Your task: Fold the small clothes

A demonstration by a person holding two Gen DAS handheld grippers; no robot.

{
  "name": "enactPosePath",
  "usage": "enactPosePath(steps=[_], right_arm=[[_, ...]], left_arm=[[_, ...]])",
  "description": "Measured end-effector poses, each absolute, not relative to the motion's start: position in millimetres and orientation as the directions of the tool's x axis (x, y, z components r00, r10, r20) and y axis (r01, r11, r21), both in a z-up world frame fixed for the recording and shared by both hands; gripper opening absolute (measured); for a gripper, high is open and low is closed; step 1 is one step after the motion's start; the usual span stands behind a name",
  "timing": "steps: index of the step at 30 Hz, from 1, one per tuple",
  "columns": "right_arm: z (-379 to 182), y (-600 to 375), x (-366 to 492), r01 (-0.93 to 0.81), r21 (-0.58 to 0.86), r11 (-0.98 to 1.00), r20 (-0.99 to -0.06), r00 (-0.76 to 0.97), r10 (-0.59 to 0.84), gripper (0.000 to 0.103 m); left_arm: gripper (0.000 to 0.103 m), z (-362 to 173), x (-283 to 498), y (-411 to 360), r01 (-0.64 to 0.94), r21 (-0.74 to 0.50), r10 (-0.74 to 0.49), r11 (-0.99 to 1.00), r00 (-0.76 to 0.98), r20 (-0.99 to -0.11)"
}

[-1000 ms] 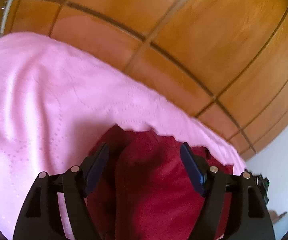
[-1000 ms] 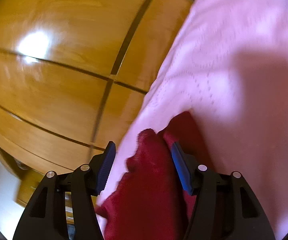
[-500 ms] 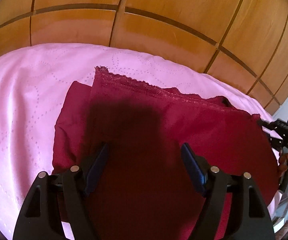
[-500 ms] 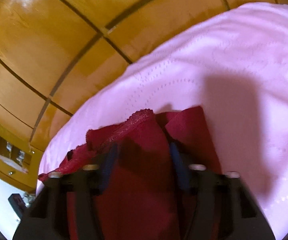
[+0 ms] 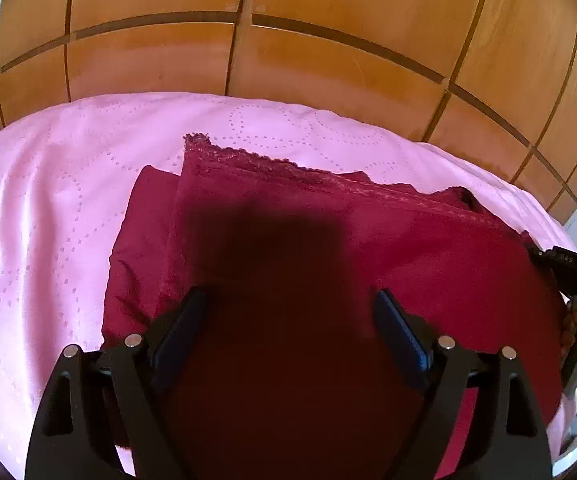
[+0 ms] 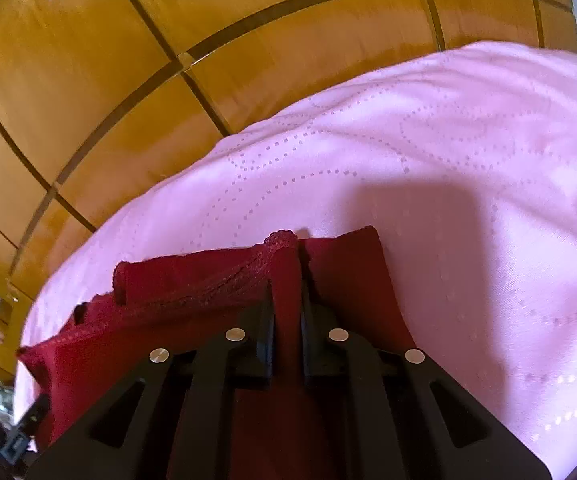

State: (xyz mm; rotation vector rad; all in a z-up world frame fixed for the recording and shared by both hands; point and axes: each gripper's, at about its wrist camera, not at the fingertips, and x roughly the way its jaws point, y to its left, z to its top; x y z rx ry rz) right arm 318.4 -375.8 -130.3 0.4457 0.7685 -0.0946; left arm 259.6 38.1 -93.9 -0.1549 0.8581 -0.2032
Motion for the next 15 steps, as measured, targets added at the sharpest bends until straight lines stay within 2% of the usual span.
enactPosePath(steps=[2, 3, 5, 6, 11, 15], right_arm=[[-114.8, -367.3, 310.4, 0.246, 0.293, 0.924, -0.686, 0.727, 0.024, 0.035], [-104.4, -362.3, 302.8, 0.237, 0.270, 0.933, -0.662, 0.750, 0.001, 0.038], [-80.3, -347.6, 285.4, 0.162, 0.246, 0.956, -0.578, 0.816, 0.010, 0.038], [-73.9, -340.8, 282.7, 0.126, 0.231, 0.965, -0.565, 0.824, 0.028, 0.038], [-79.1, -308.2, 306.6, -0.022, 0.190, 0.982, -0.671, 0.727, 0.146, 0.038], [-97.7, -307.1, 328.5, -0.002, 0.131, 0.991, -0.713, 0.694, 0.095, 0.038]], left_arm=[[0.086, -83.7, 259.7, 45.1, 0.112, -0.285, -0.292, 0.952, 0.614, -0.733], [0.086, -77.7, 260.5, 50.1, 0.108, -0.326, -0.321, 0.939, 0.613, -0.722], [0.086, -62.9, 264.8, 60.2, 0.083, -0.358, -0.326, 0.930, 0.634, -0.701], [0.086, -59.7, 268.3, 62.3, 0.073, -0.351, -0.314, 0.933, 0.641, -0.701], [0.084, -61.4, 306.5, 60.4, 0.028, -0.313, -0.261, 0.949, 0.624, -0.736], [0.083, -74.8, 334.0, 53.8, 0.014, -0.188, -0.156, 0.982, 0.616, -0.772]])
